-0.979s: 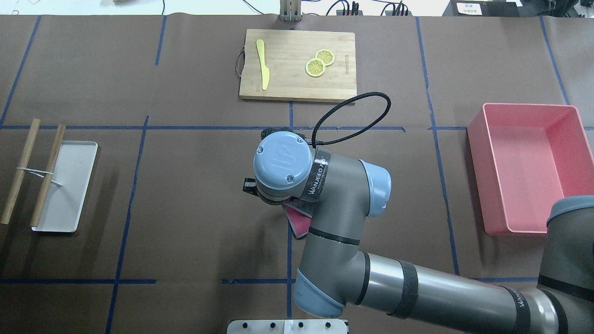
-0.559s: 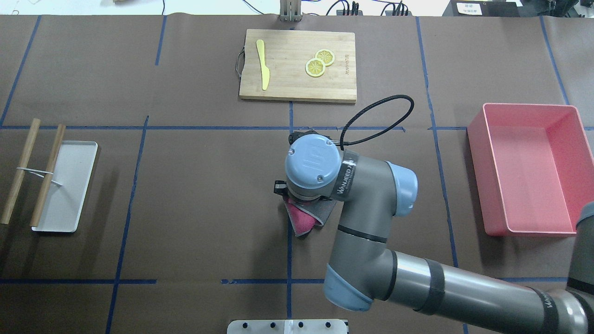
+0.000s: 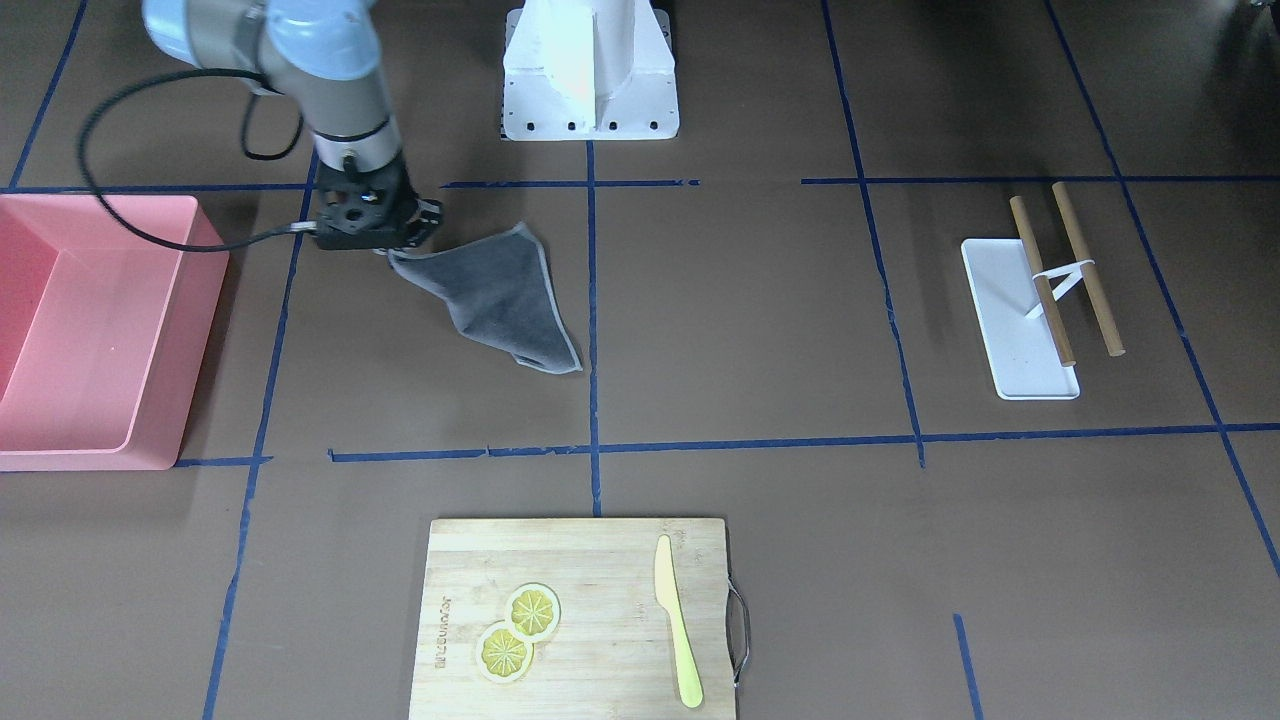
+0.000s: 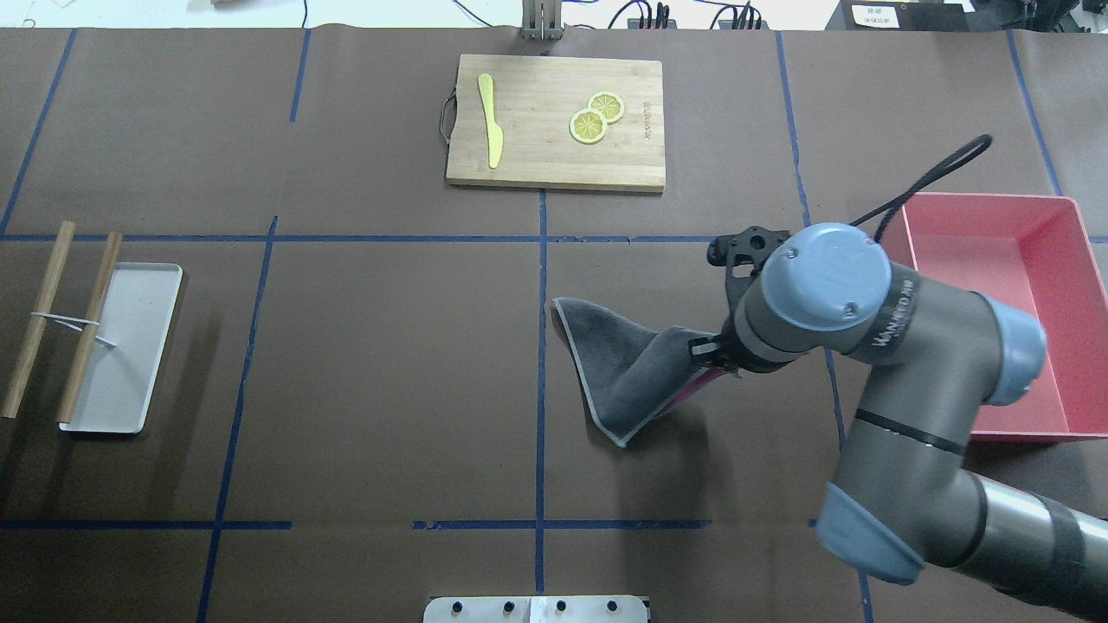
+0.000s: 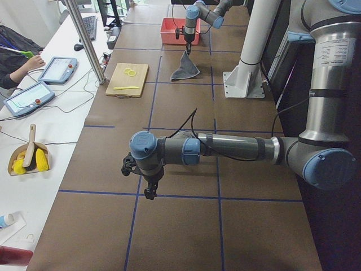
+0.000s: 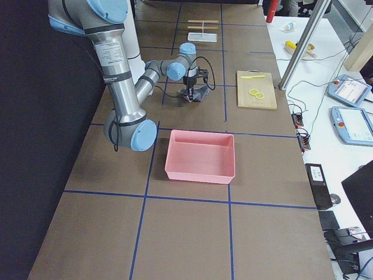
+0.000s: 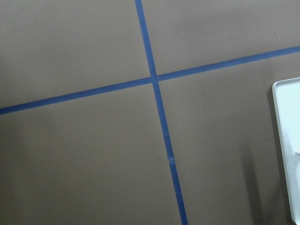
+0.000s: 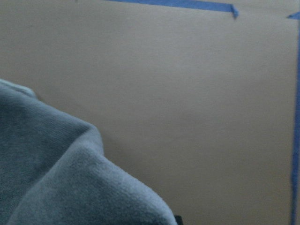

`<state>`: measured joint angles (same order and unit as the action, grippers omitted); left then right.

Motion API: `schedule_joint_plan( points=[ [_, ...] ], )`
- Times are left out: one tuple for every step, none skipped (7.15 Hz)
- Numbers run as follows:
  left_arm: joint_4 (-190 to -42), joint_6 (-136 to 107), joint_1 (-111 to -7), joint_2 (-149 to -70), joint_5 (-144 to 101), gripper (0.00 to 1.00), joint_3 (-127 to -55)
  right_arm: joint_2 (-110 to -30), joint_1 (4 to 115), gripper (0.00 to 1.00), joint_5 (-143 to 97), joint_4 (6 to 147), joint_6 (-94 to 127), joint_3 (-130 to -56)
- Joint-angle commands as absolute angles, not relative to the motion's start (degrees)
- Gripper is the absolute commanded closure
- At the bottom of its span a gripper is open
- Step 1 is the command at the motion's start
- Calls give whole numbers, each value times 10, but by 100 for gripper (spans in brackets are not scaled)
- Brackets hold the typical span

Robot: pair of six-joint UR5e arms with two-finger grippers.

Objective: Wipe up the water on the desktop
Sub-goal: 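Wipe the table with the cloth in the right gripper, sweeping toward the center and back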

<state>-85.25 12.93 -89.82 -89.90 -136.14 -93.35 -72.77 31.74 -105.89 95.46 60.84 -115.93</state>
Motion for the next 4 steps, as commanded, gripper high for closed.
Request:
schedule_joint_plan(
  points=[
    [-853, 129, -898, -898, -1361, 0, -934, -794, 365, 100, -1085, 955, 539, -1195],
    [-853, 129, -898, -898, -1361, 0, -933, -801, 386, 100, -1088, 958, 518, -1203],
    [-853, 129, -898, -894, -1361, 0, -933, -800, 421, 100, -1130, 960, 504, -1207],
    [-853, 129, -898, -890, -1361, 0, -934, -795, 456, 100, -1166, 962, 502, -1208]
  ],
)
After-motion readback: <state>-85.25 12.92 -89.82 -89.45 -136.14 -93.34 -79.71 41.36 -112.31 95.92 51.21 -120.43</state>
